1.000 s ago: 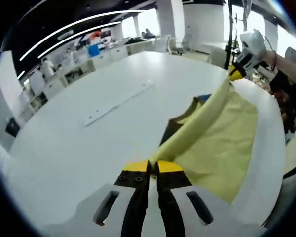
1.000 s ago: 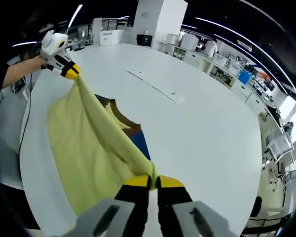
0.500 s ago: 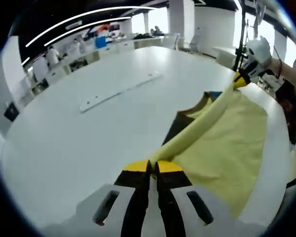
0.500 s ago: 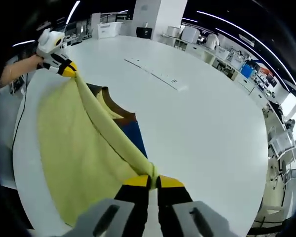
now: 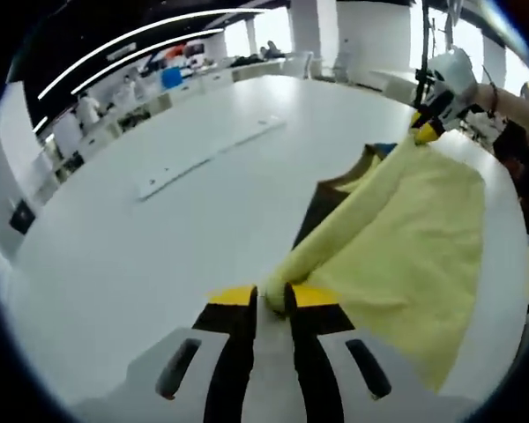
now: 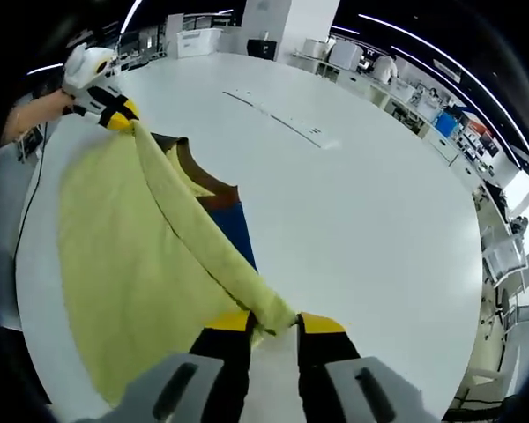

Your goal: Fold the garment on the visible template until the final outline fits inside the template.

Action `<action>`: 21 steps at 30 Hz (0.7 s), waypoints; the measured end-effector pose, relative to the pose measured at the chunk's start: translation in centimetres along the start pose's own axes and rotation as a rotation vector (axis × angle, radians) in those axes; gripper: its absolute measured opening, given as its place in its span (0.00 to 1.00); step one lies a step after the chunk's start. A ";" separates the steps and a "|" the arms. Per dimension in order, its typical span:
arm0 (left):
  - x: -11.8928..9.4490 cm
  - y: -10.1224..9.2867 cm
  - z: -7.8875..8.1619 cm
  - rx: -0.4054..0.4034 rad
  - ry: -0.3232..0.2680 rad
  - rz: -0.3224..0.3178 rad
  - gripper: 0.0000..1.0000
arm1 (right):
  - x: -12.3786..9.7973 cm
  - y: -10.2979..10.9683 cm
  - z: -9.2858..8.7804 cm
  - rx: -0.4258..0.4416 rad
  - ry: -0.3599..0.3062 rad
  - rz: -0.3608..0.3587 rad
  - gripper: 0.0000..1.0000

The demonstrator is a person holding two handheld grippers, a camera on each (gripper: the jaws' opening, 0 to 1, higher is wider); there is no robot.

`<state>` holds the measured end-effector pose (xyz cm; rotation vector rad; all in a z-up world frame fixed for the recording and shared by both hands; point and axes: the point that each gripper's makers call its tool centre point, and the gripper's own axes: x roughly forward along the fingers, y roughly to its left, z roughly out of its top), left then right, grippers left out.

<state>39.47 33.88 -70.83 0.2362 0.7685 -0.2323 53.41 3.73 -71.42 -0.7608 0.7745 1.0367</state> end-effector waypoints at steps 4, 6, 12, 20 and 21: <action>-0.8 -0.7 0.2 0.049 -0.040 -0.040 0.25 | -0.8 0.3 0.3 -0.017 -0.041 0.019 0.29; -0.9 -0.7 0.2 0.098 -0.057 -0.042 0.29 | -0.9 0.1 0.3 -0.036 -0.051 0.008 0.28; -0.6 -0.6 -0.6 0.237 -0.061 -0.065 0.33 | -0.5 -0.9 0.9 0.045 -0.124 -0.008 0.27; 0.6 -0.4 0.2 0.279 -0.089 -0.049 0.22 | 0.3 -1.7 1.3 0.123 -0.162 0.014 0.19; 0.8 -0.2 0.4 0.279 -0.093 -0.041 0.19 | 0.3 -1.8 1.3 0.122 -0.162 0.011 0.17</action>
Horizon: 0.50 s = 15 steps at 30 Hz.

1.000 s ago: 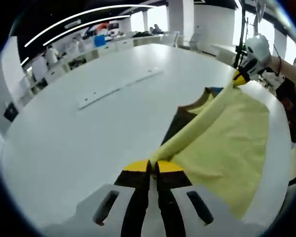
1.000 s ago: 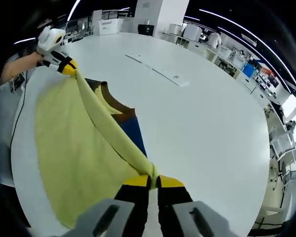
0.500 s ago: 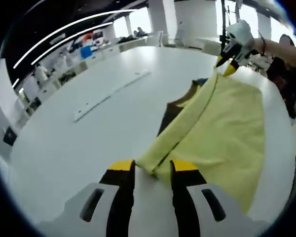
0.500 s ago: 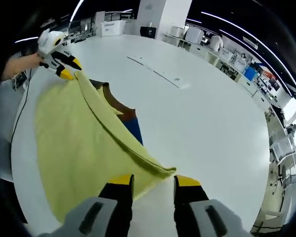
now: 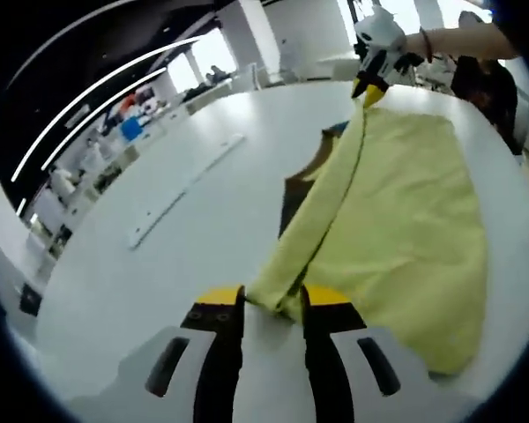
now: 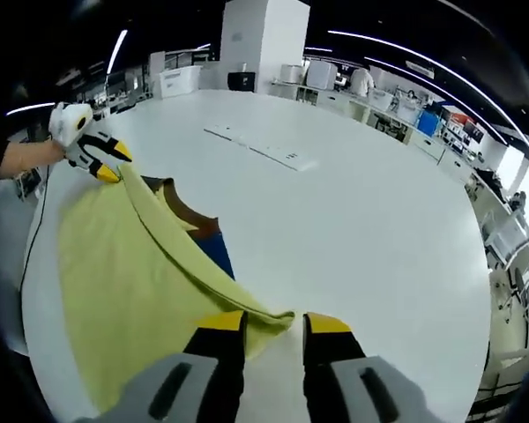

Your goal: Fold the garment on the visible template until the final outline fits inside the template.

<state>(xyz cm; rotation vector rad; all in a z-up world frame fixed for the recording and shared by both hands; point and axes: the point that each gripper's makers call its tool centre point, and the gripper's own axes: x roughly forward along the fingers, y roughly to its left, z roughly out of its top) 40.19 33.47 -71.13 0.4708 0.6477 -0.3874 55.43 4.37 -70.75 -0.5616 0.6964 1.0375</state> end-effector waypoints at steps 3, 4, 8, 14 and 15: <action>0.4 0.4 -0.1 -0.035 0.007 0.008 0.13 | 0.2 0.0 0.0 0.002 -0.003 0.002 0.13; 0.5 0.6 -0.1 -0.038 0.004 0.015 0.13 | 0.3 -0.1 0.0 0.000 0.000 0.000 0.12; 0.6 1.2 0.3 -0.050 -0.029 0.041 0.08 | 0.5 -0.1 0.1 -0.018 0.001 -0.010 0.06; 1.5 2.5 0.4 -0.113 -0.030 0.076 0.04 | 1.1 -0.7 0.4 0.038 -0.011 -0.048 0.06; 1.7 2.6 0.4 -0.121 -0.028 0.071 0.04 | 1.2 -0.8 0.4 0.043 -0.011 -0.052 0.05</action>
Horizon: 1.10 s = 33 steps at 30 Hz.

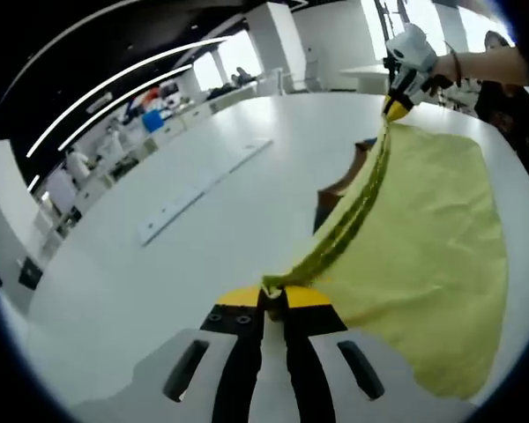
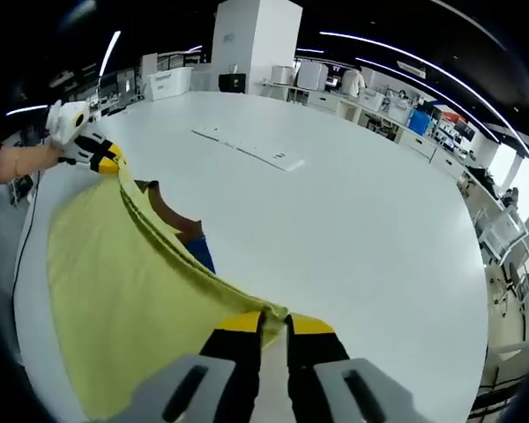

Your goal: Fold the garment on the visible template until the final outline fits inside the template.

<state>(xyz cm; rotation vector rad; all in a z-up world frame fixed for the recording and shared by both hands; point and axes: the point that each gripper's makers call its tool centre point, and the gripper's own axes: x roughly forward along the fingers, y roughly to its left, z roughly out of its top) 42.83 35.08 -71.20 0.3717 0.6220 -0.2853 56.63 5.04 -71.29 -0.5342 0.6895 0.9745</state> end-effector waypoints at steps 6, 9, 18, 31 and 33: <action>0.8 0.1 -0.9 -0.137 0.031 0.014 0.02 | 0.4 -0.2 -0.2 0.022 0.006 -0.019 0.01; 0.7 0.4 -0.6 -0.197 0.010 0.024 0.02 | 0.6 -0.1 -0.7 0.015 0.025 -0.025 0.00; 0.0 0.5 -0.4 -0.334 0.037 0.045 0.01 | 0.4 -0.4 -0.3 0.036 0.010 -0.050 0.00; -1.5 1.2 0.6 -0.410 -0.064 0.093 0.00 | -0.3 -1.4 1.6 0.076 -0.092 -0.124 0.00; -1.0 1.1 -0.3 -0.428 -0.027 0.092 0.00 | 0.3 -1.4 1.5 0.081 -0.091 -0.128 0.00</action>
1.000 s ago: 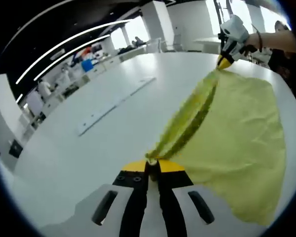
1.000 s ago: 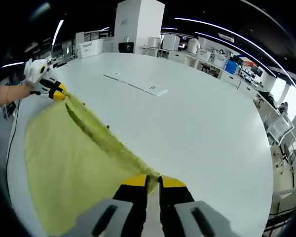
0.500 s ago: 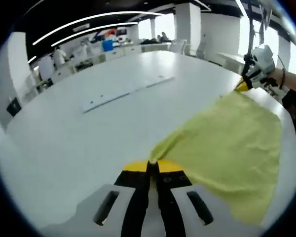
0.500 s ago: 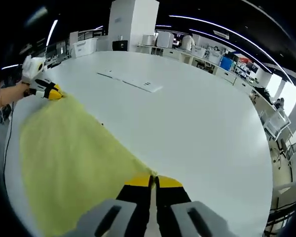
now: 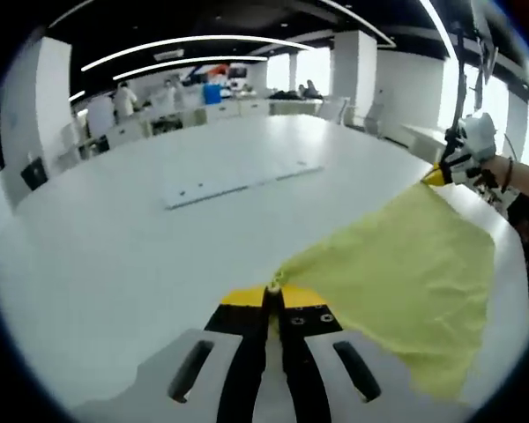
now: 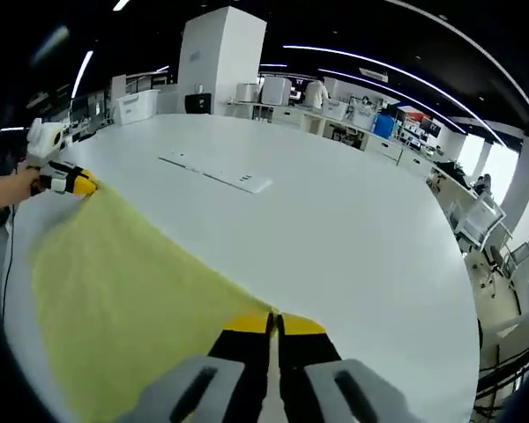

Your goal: Fold the garment on the visible template until the final outline fits inside the template.

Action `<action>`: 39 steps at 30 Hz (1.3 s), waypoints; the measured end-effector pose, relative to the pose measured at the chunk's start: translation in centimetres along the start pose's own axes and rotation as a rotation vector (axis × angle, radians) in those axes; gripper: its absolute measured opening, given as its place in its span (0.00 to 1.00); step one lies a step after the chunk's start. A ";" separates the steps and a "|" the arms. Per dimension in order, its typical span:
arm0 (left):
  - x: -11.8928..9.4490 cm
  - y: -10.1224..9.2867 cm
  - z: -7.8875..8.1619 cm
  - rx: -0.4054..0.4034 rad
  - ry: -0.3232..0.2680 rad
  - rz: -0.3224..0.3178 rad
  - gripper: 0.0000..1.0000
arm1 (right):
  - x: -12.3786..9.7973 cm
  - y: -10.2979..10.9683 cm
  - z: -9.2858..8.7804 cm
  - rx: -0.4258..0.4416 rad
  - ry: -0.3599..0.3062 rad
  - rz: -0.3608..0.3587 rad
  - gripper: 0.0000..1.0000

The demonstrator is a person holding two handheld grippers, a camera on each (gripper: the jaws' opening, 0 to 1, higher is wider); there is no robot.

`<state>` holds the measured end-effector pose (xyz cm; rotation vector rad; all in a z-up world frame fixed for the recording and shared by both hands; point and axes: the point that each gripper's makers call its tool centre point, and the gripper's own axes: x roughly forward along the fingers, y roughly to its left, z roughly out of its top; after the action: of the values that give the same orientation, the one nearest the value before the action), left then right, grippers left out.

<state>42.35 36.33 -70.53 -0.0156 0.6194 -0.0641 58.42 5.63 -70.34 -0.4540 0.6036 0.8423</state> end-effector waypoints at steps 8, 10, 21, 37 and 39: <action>0.9 0.0 -0.8 0.009 0.053 0.012 0.01 | 0.9 0.2 -1.1 0.027 0.038 -0.001 0.00; 1.0 0.1 -1.1 0.052 0.078 0.017 0.03 | 1.1 0.1 -1.4 0.027 0.051 0.000 0.00; -2.2 0.6 0.1 0.124 0.081 0.019 0.36 | -2.1 0.7 -1.4 0.034 0.100 0.019 0.28; -9.2 -2.3 -2.0 0.157 0.065 -0.107 0.63 | -9.4 6.4 -2.5 0.012 0.176 0.186 0.44; -9.8 -2.9 -2.1 0.130 0.052 -0.133 0.66 | -10.0 6.9 -3.0 0.021 0.188 0.199 0.45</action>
<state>33.02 34.10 -66.51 0.0708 0.6649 -0.2342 46.75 2.38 -66.96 -0.4620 0.8410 0.9877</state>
